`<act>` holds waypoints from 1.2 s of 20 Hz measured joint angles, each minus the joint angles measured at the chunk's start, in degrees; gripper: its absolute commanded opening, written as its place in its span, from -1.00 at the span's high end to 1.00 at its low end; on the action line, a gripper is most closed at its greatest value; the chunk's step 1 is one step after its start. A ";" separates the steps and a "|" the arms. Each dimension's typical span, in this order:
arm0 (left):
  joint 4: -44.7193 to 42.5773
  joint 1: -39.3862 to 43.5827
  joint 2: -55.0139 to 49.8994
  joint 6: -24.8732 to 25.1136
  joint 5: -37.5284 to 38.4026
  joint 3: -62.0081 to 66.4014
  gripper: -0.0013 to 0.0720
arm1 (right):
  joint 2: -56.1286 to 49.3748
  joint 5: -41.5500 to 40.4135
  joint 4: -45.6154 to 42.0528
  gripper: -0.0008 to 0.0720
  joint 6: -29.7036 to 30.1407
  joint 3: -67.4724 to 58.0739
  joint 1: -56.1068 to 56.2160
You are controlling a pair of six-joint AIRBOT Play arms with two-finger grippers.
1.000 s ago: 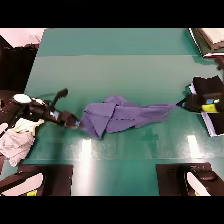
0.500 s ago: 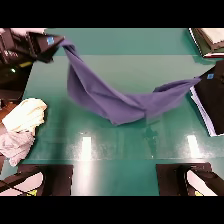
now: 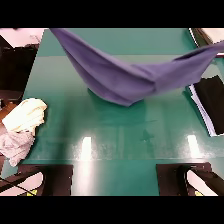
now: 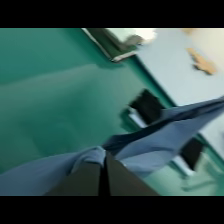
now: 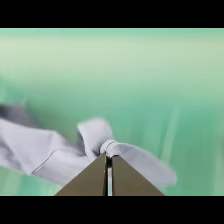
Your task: Fold the shirts.
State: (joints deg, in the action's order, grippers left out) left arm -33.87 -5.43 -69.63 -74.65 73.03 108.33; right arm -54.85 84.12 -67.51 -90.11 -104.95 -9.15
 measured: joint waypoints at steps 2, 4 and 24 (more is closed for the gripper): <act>-4.70 0.00 0.15 -1.81 -0.15 6.29 0.90 | 1.27 -2.91 -0.02 0.94 0.85 -3.58 0.00; -7.56 -0.02 1.36 -3.15 -1.03 10.23 0.90 | 3.13 -6.36 -0.07 0.94 1.99 -6.34 0.00; -22.16 0.02 10.36 -4.31 -8.13 -6.03 0.90 | -6.93 -2.82 -11.10 0.94 -1.25 -9.07 0.02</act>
State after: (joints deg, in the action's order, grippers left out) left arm -56.03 -5.41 -59.27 -78.96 64.90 102.30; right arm -61.78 81.30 -78.61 -91.35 -114.02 -9.13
